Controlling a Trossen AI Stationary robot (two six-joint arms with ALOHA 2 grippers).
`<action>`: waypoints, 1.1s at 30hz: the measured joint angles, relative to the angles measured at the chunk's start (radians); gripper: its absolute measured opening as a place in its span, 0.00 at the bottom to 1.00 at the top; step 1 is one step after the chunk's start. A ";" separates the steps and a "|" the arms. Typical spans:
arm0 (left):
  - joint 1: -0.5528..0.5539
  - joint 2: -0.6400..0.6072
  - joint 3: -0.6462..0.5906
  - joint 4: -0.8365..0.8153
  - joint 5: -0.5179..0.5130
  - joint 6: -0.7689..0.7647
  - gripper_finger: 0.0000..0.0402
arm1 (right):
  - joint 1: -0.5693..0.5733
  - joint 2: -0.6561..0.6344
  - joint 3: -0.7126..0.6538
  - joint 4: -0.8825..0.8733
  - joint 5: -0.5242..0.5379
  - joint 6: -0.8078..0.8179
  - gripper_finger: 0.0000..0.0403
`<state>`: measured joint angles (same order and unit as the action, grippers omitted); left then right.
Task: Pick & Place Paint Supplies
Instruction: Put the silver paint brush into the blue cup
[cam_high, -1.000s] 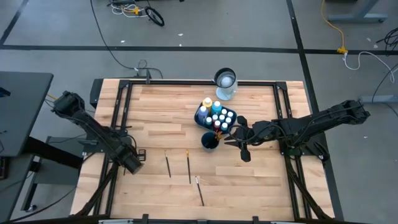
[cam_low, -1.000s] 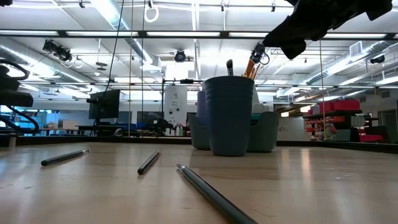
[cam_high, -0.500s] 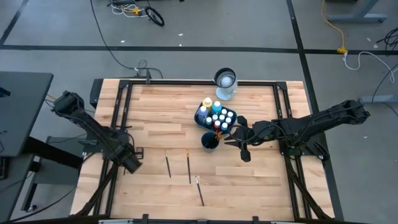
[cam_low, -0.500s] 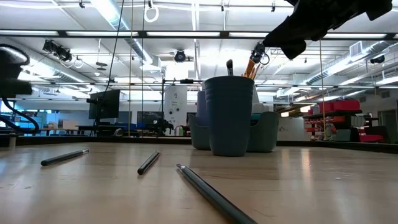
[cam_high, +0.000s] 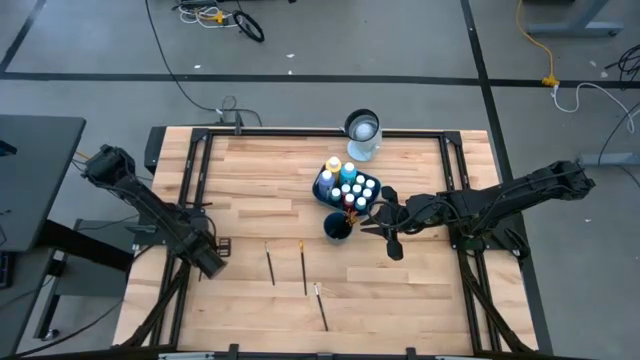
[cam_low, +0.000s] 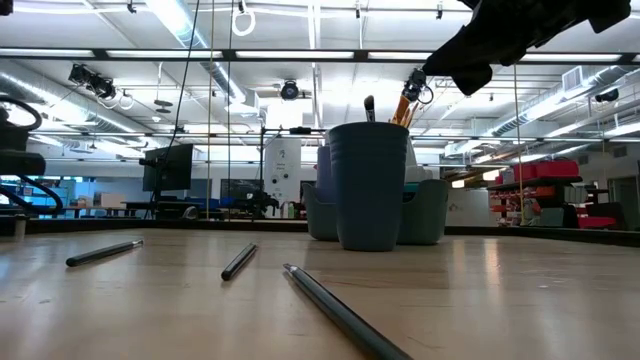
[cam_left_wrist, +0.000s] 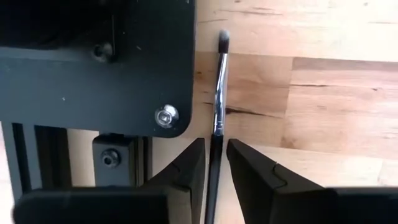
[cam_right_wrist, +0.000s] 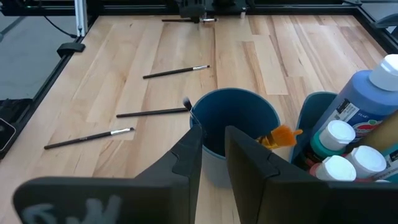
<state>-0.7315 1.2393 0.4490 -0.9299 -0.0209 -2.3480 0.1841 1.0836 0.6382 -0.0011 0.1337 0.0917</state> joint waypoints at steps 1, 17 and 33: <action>0.000 0.001 0.002 0.000 -0.017 0.001 0.22 | 0.000 0.000 0.000 0.000 0.000 0.000 0.18; 0.000 0.004 0.020 -0.011 -0.141 0.036 0.07 | 0.000 0.000 0.000 0.000 0.000 0.000 0.18; 0.017 0.005 0.018 0.086 -0.533 0.113 0.01 | 0.000 0.000 0.000 0.001 0.000 0.000 0.18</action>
<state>-0.7146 1.2446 0.4667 -0.8436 -0.5538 -2.2345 0.1843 1.0836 0.6384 -0.0006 0.1337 0.0917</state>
